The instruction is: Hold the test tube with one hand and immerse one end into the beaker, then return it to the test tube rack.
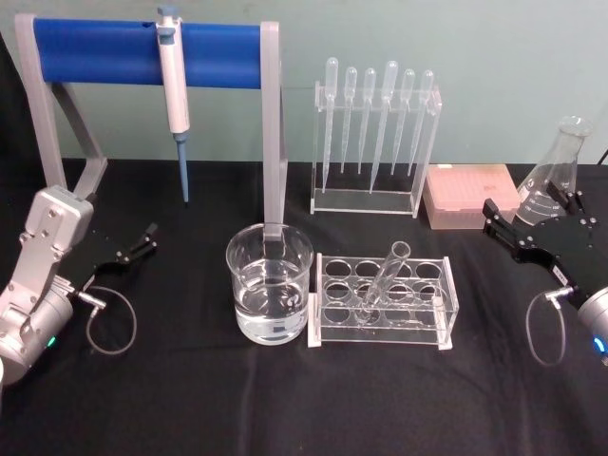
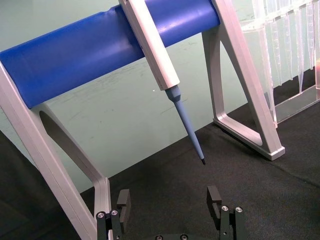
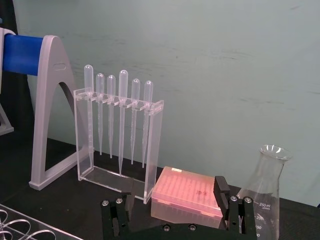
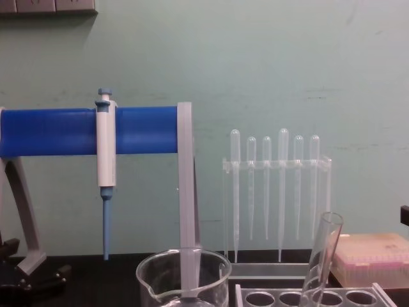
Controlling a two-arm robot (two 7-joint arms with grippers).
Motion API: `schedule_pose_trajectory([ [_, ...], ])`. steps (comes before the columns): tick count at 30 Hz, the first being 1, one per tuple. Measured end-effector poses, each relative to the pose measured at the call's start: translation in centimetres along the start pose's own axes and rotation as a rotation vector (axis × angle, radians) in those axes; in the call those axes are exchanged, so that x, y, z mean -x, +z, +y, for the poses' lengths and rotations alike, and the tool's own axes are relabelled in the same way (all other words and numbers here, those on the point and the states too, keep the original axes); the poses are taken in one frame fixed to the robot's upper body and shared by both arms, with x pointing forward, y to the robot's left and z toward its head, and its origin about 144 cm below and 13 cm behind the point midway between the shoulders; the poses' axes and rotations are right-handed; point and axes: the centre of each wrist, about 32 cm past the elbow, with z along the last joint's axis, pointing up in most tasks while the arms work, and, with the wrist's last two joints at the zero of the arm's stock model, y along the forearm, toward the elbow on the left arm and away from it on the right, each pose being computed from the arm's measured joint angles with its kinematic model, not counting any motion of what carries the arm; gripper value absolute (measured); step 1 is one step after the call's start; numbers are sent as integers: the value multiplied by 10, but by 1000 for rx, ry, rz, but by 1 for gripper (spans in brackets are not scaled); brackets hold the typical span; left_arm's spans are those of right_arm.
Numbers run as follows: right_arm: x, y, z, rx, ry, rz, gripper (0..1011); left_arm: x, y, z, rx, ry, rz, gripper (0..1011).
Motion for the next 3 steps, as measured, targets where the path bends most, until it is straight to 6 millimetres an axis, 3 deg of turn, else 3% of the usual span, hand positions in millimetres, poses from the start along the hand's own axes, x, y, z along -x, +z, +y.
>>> schedule_pose_trajectory([
  [3,0,0,0,0,0,0,1002,0,0,0,0,0,0,1000],
])
